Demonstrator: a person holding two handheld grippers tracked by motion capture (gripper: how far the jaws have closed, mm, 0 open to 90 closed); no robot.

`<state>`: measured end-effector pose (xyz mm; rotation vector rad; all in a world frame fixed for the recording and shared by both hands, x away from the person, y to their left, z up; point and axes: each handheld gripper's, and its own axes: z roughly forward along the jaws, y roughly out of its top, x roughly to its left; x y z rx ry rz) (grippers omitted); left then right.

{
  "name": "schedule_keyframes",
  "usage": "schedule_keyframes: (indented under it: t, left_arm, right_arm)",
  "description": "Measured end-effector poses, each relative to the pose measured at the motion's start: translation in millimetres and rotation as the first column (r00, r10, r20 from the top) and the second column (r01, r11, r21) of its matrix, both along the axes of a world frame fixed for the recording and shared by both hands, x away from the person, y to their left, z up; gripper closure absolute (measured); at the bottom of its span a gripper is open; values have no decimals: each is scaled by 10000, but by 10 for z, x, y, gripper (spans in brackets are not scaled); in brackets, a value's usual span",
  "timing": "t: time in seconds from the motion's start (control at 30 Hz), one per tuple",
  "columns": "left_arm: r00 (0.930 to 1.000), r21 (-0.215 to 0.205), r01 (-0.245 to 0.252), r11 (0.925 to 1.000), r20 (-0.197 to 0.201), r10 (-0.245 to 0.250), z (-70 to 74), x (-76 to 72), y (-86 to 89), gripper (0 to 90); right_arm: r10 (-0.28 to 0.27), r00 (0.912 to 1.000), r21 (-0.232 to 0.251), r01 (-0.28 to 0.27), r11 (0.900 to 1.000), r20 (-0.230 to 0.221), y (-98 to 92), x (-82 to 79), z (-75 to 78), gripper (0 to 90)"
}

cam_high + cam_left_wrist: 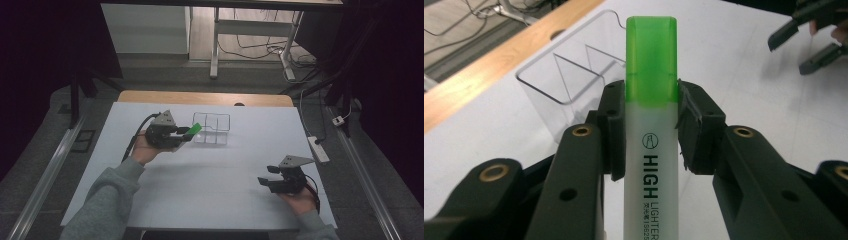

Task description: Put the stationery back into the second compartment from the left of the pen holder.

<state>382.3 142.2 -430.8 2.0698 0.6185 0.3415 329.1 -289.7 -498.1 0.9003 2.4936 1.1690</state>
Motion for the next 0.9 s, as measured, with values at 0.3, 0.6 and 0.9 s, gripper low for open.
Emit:
schedule_keyframes:
  t: [0.3, 0.6, 0.9]
  left_arm:
    - [9997, -269, -214, 9994, 64, 215, 94, 98, -1, 661]
    - [9995, -725, -268, 9970, 158, 280, 184, 218, -61, 661]
    - [9990, -739, -261, 9969, 348, 287, 268, 339, -217, 661]
  right_arm:
    - [-108, 9999, 32, 108, 9999, -43, -17, 7, 6, 370]
    - [-72, 9999, 7, 72, 10000, -72, -16, 15, -4, 370]
    - [-82, 9999, -14, 82, 10000, -83, -18, 20, -12, 370]
